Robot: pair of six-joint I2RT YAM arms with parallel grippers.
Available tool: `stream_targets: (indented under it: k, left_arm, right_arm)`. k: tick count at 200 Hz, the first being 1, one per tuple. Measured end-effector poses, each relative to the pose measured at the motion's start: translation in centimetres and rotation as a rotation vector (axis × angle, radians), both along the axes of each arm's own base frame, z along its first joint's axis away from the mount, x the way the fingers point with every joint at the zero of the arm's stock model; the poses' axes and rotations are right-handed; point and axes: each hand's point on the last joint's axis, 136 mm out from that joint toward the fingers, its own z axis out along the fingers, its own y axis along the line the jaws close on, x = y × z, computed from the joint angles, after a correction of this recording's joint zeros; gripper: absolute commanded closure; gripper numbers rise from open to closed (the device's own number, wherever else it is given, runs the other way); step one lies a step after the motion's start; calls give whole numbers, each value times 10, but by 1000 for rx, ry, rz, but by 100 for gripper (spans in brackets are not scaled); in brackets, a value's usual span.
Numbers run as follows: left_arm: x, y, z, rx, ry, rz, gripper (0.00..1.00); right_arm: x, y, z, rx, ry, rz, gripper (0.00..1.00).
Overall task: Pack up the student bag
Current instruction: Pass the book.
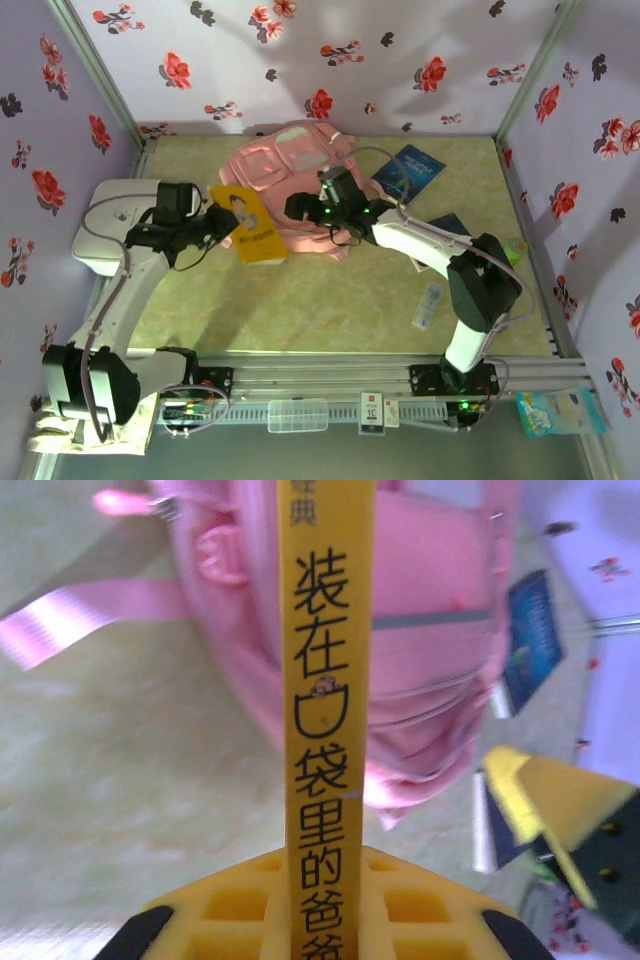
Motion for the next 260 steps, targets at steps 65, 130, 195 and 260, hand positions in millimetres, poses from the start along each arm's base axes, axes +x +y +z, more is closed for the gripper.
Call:
stream_targets:
  k: [65,130,195,260]
  left_arm:
    - [66,-49,28,-190,-125,24,99]
    - [84,-54,51,-308,-179,79,99]
    - [96,-55,71,-320,-229,84,99]
    - [101,-54,85,-345,-279,88,99]
  right_arm:
    - [16,-36,2,353,178,-195,3]
    - [25,-7,39,657,255,-221,4]
    - [14,16,32,675,290,-247,4]
    - [21,26,53,726,243,-249,9]
